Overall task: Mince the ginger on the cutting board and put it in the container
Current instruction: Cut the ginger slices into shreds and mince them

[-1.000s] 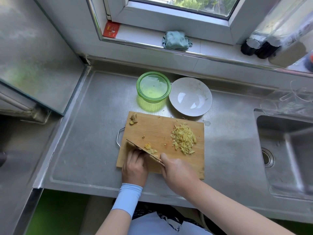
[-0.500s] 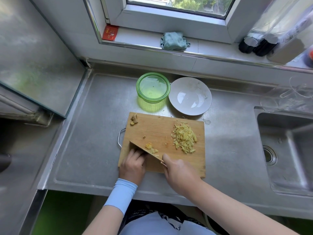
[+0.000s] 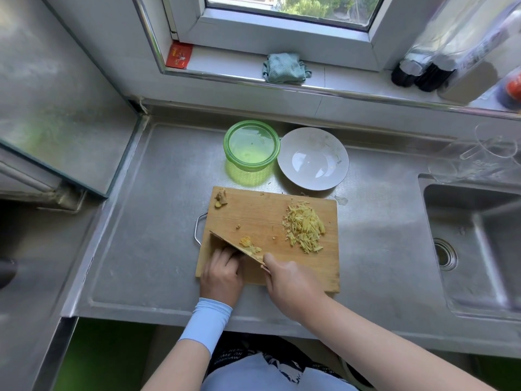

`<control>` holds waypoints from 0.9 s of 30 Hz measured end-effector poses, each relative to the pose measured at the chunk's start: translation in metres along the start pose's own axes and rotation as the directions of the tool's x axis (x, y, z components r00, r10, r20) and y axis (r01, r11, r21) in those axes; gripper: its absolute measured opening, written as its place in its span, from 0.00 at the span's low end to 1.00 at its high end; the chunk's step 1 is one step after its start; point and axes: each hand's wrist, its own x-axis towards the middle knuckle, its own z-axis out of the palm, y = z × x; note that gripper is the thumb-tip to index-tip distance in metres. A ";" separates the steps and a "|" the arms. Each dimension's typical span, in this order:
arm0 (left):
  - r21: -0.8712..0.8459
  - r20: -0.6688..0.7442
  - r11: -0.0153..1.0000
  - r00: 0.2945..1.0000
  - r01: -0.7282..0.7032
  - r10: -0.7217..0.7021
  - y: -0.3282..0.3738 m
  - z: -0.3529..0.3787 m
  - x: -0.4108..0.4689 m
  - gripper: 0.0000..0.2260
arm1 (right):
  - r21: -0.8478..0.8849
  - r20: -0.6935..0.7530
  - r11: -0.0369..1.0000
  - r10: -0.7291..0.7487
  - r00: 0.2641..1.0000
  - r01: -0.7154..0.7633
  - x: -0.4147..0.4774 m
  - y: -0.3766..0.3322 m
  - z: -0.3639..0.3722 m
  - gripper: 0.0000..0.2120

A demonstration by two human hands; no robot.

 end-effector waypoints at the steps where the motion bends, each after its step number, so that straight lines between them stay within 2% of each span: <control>1: 0.009 -0.001 1.000 1.000 0.008 -0.008 0.001 0.000 0.000 0.06 | 0.002 -0.003 1.000 -0.008 1.000 0.008 0.003 -0.002 0.001 0.05; 8: 0.010 -0.047 0.999 0.998 0.041 -0.040 0.002 0.006 -0.005 0.05 | 0.001 -0.003 1.000 0.007 1.000 -0.007 -0.013 0.009 0.001 0.06; 12: 0.001 -0.034 0.999 0.998 0.048 -0.048 0.003 0.005 -0.005 0.05 | 0.031 -0.002 1.000 -0.003 1.000 0.003 0.002 0.001 0.004 0.03; 15: -0.020 -0.027 0.998 0.998 0.055 -0.055 0.002 0.004 -0.004 0.04 | 0.039 0.002 0.999 0.003 1.000 -0.003 -0.004 0.005 0.001 0.06; 17: -0.025 -0.032 0.998 0.998 0.058 -0.059 0.002 0.005 -0.005 0.04 | 0.025 0.005 1.000 0.018 1.000 -0.018 -0.011 0.008 0.000 0.07; 20: -0.024 -0.014 0.997 0.998 0.068 -0.068 0.003 0.005 -0.004 0.05 | 0.020 0.002 0.999 0.026 1.000 -0.026 -0.006 0.005 0.001 0.03; 23: -0.004 -0.002 0.998 0.998 0.056 -0.056 0.002 0.003 -0.004 0.05 | 0.016 0.010 1.000 -0.001 1.000 0.001 0.002 0.002 0.001 0.05; 27: -0.009 0.000 0.998 0.998 0.069 -0.069 0.004 0.002 -0.003 0.09 | 0.018 0.005 1.000 0.009 1.000 -0.009 -0.010 0.009 -0.001 0.03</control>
